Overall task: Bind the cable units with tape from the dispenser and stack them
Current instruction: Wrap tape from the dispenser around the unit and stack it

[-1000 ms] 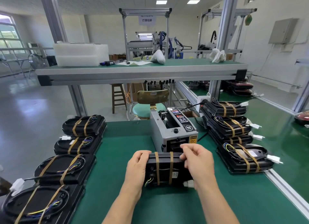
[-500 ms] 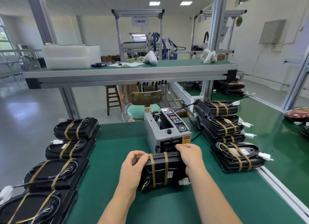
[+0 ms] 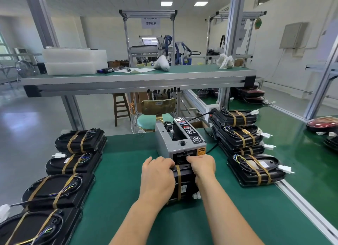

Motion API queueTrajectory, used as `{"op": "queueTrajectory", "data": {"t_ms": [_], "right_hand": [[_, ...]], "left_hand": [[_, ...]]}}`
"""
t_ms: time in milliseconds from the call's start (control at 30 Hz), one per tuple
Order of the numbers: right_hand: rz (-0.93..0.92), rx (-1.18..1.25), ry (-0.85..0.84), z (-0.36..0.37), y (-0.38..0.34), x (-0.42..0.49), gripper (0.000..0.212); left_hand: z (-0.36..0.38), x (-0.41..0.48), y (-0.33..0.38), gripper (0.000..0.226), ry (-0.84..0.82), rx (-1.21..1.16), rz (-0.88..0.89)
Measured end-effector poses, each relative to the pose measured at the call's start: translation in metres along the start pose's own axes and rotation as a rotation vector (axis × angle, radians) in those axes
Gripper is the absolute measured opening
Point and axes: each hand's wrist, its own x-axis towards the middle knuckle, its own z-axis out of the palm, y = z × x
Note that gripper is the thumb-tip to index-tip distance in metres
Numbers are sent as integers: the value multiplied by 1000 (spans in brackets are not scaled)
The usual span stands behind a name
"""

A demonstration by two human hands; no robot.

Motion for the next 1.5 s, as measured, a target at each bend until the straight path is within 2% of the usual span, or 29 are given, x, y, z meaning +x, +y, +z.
{"op": "queueTrajectory", "data": {"t_ms": [67,167,300,400,500,700,767,800,900,1500], "right_hand": [[4,-18,3,2,0,0,15],[4,-47,18,5,2,3,13],[-10,-28,31,6,4,6,9],[26,201,28,-4,6,-3,11],[82,468,-64,-19,12,-19,16],[29,573,-263,-29,18,-46,17],[-16,609,-287,-25,23,-50,9],[-37,607,-262,-22,25,-51,5],[-99,539,-209,-20,29,-53,16],[-164,481,-206,-19,35,-46,26]], "left_hand": [[2,-2,5,21,37,16,-5],[4,-3,11,27,35,84,-49],[8,-2,13,23,71,112,-42],[11,-5,14,25,98,106,-24],[12,-4,13,22,109,97,-26],[12,-5,15,24,92,135,-27],[11,-3,15,25,52,169,-35],[10,-2,15,25,31,180,-33],[8,1,18,24,-18,186,-25],[4,3,25,22,-88,164,-53]]}}
